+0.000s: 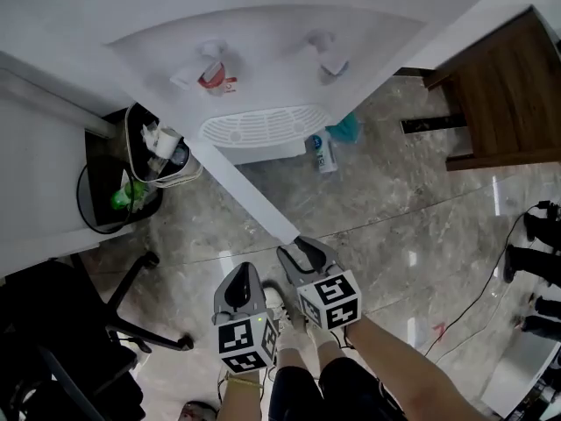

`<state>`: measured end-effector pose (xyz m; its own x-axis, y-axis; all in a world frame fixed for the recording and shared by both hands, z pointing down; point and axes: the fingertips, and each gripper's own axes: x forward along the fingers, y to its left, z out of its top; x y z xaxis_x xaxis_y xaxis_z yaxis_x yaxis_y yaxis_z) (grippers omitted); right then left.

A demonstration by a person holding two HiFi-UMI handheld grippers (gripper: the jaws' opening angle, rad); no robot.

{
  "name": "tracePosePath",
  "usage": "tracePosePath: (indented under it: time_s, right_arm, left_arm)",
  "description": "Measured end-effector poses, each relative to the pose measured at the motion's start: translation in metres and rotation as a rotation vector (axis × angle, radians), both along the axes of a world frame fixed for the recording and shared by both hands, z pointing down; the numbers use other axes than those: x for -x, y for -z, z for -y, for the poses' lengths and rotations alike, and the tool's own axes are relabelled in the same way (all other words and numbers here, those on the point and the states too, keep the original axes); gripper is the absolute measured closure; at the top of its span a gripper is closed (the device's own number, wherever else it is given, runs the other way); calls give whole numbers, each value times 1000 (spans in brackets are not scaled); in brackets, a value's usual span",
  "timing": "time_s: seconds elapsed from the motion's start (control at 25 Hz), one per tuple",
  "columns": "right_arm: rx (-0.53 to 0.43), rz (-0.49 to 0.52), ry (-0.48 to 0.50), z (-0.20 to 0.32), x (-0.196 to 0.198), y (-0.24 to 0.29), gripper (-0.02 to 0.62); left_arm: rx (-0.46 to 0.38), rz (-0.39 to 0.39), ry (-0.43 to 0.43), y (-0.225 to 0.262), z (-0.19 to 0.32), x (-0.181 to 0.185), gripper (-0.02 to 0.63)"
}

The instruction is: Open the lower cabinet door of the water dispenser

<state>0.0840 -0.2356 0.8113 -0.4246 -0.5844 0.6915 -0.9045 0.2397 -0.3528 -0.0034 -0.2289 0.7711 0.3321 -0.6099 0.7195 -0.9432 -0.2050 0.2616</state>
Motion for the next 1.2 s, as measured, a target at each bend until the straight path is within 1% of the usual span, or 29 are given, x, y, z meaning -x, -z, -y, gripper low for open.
tracePosePath:
  time_s: [0.12, 0.24, 0.28, 0.4, 0.48, 0.52, 0.64, 0.76, 0.92, 1.08, 1.2]
  right_arm:
    - [22, 36, 36, -19, 40, 1, 454]
    - [41, 53, 72, -30, 76, 1, 474]
    - [47, 53, 81, -32, 86, 0, 490]
    - [58, 56, 81, -34, 106, -2, 531]
    - [53, 52, 63, -34, 110, -2, 535]
    - [52, 43, 56, -34, 110, -2, 537]
    - [70, 10, 47, -38, 104, -2, 600]
    - [76, 23, 40, -44, 96, 9, 598]
    - [65, 9, -13, -53, 73, 37, 598]
    - [105, 10, -46, -80, 46, 87, 598]
    - [116, 9, -14, -95, 34, 140, 598]
  left_arm:
    - [20, 15, 30, -5, -17, 26, 600]
    - [41, 32, 55, -11, -30, 53, 600]
    - [43, 32, 65, -12, -32, 61, 600]
    - [45, 34, 96, -14, -35, 78, 600]
    - [43, 36, 105, -13, -36, 82, 600]
    - [42, 35, 105, -13, -37, 83, 600]
    - [40, 28, 101, -11, -38, 82, 600]
    - [55, 14, 89, -8, -40, 74, 600]
    - [82, -21, 67, 8, -49, 52, 600]
    - [127, -49, 16, 52, -77, 22, 600]
    - [142, -52, -15, 101, -89, 6, 600]
